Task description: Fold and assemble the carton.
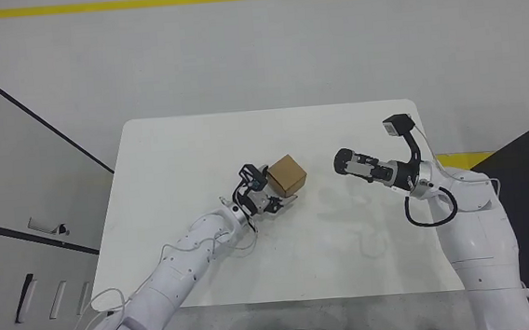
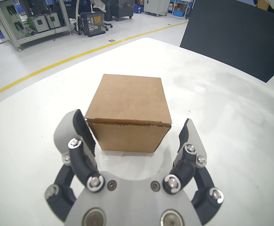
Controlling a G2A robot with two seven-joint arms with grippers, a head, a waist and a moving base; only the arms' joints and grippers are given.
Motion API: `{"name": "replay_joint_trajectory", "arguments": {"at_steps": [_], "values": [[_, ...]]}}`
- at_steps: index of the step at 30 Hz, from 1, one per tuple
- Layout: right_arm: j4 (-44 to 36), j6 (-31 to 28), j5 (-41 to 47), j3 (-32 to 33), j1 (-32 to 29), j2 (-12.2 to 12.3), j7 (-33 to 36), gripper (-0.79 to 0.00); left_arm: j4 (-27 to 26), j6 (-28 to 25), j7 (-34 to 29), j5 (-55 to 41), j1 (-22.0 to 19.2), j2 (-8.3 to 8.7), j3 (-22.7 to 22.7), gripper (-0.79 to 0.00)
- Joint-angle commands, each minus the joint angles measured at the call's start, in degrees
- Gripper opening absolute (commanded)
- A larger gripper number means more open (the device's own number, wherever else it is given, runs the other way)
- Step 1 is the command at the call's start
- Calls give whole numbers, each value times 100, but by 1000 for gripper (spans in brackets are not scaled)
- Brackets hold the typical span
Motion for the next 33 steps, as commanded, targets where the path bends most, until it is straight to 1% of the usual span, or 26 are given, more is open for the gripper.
{"name": "replay_joint_trajectory", "arguments": {"at_steps": [1, 16, 21, 23, 24, 26, 27, 28, 31, 32, 33], "values": [[0, 0, 0, 0, 0, 0, 0, 0, 52, -25, 24, 14, -34, -21, 24, 0], [0, 0, 0, 0, 0, 0, 0, 0, 437, -130, 203, -22, -212, -165, 117, 0], [0, 0, 0, 0, 0, 0, 0, 0, 566, -117, 283, -50, -258, -206, 118, -52], [0, 0, 0, 0, 0, 0, 0, 0, 627, -113, 305, -75, -273, -222, 114, -117], [0, 0, 0, 0, 0, 0, 0, 0, 655, -106, 309, -72, -284, -230, 116, -200], [0, 0, 0, 0, 0, 0, 0, 0, 706, -106, 325, -81, -300, -247, 121, -320], [0, 0, 0, 0, 0, 0, 0, 0, 729, -109, 332, -81, -310, -255, 124, -413], [0, 0, 0, 0, 0, 0, 0, 0, 751, -108, 343, -85, -317, -263, 124, -462], [0, 0, 0, 0, 0, 0, 0, 0, 803, -102, 379, -90, -329, -282, 122, -745], [0, 0, 0, 0, 0, 0, 0, 0, 815, -101, 388, -87, -331, -285, 116, -785], [0, 0, 0, 0, 0, 0, 0, 0, 815, -94, 396, -72, -334, -285, 110, -785]]}}
